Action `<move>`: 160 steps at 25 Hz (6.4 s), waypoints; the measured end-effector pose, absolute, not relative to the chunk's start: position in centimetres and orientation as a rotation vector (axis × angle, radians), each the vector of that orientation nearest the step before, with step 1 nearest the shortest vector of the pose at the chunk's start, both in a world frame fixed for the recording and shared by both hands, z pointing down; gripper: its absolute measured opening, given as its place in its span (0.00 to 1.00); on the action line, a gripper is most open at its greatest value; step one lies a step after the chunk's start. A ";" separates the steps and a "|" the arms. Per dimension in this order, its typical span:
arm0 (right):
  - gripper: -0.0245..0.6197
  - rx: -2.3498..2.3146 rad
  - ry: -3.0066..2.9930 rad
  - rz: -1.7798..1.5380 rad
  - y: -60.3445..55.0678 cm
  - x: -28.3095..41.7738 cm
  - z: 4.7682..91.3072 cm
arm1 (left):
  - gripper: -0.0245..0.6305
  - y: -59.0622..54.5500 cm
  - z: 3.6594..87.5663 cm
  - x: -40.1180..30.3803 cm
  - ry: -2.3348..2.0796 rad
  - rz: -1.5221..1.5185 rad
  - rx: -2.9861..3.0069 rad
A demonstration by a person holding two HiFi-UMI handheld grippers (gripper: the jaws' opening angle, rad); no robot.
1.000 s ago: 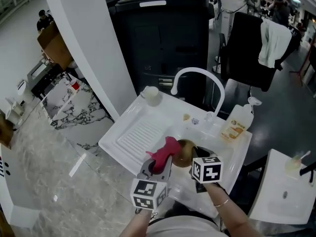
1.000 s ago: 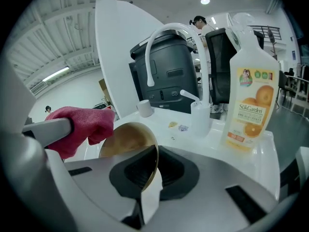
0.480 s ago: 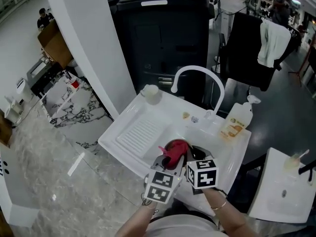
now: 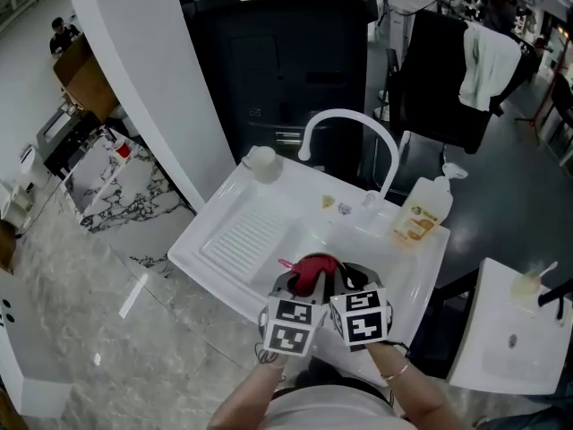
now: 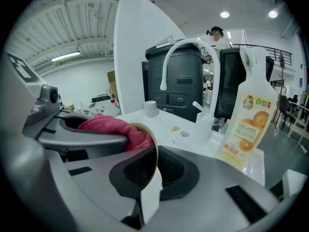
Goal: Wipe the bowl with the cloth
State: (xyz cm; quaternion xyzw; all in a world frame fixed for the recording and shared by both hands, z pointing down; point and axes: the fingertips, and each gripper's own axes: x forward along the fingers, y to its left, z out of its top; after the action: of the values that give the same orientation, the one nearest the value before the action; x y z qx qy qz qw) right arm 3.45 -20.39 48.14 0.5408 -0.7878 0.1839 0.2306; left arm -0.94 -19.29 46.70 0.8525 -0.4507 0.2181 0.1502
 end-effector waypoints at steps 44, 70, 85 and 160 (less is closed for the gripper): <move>0.07 1.557 -2.114 0.660 -21.5 5.7 50.6 | 0.13 -19.0 50.3 -1.9 -1.267 0.816 2.345; 0.08 1.577 -2.201 0.751 -22.1 5.5 49.4 | 0.13 -15.6 49.9 3.4 -0.783 0.636 2.355; 0.08 1.643 -2.132 0.827 -22.1 7.0 51.2 | 0.13 -15.4 52.1 -0.9 -0.945 0.829 2.377; 0.08 1.363 -1.826 1.167 -27.9 -0.5 72.5 | 0.13 -20.8 49.8 -20.2 -1.729 0.445 1.937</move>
State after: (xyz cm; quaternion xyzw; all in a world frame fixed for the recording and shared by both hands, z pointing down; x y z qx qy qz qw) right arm -0.54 -27.94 72.51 0.5100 -0.6835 0.4366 0.2867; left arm -20.18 -20.75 49.79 0.7118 -0.6353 0.1636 0.2508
